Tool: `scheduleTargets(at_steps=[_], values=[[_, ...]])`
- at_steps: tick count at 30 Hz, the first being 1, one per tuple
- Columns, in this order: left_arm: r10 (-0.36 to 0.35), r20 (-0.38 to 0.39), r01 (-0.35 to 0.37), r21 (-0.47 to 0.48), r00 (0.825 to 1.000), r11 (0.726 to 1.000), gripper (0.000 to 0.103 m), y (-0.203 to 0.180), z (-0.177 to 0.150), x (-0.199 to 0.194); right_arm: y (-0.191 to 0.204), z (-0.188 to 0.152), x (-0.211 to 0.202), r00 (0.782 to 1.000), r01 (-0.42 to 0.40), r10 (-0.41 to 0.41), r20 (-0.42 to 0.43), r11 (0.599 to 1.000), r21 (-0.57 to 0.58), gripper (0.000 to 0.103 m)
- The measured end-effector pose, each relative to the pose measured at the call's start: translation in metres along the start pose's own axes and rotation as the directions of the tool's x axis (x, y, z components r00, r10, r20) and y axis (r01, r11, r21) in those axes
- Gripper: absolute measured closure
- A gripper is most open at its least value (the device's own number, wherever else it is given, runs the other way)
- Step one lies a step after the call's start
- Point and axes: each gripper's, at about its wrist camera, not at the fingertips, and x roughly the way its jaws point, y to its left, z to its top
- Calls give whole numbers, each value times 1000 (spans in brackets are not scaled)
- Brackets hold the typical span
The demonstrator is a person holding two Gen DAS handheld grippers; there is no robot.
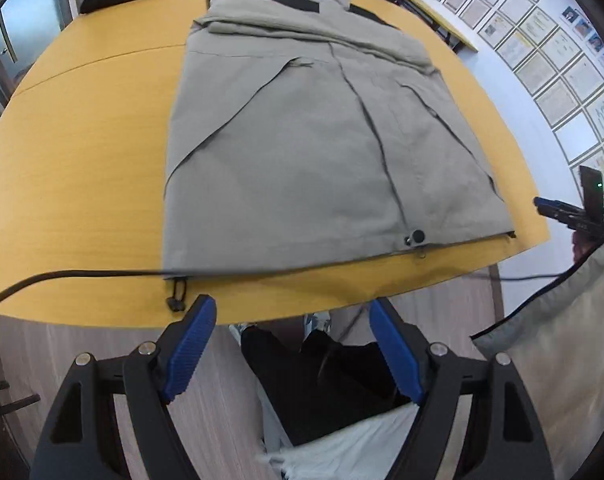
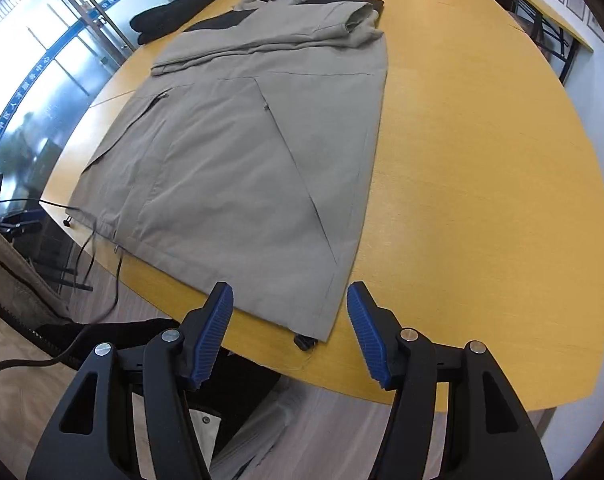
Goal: Fold clothes
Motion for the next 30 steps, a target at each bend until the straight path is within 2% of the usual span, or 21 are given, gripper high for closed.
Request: scheduleTargets(at_steps=[1,7,12,18,22,25,27,30], values=[[-3,-4,3,-10,1000,1000,20,1,-5,-4,-2,-2,4,1000,-2,2,2,1000,-1,40],[33,92,-22,-115,995,993,20,46,37,44,-11,-15,30,1000,-12,12,17,1000,-9,41],[86,32,-81,-128,996,988,21,83,50,72,-19,-26,44,1000,-18,18,22,1000,-14,41],[86,-11,-87,-106,996,991,18,91,33,66,-20,-39,55,997,-65,65,-33,998,-11,40],[36,-42,-40,-92,998,995,15,80,24,68,-17,-38,58,996,-85,85,-11,996,-7,41],[-86,-55,77,-155,995,985,15,73,24,69,-18,-32,60,995,-98,98,-1,995,17,41],[-135,-61,121,-191,989,974,15,69,24,71,-17,-30,61,995,-104,104,-3,994,31,40],[-150,-69,135,-181,986,974,14,64,25,73,-17,-28,61,995,-98,98,-15,994,47,42]])
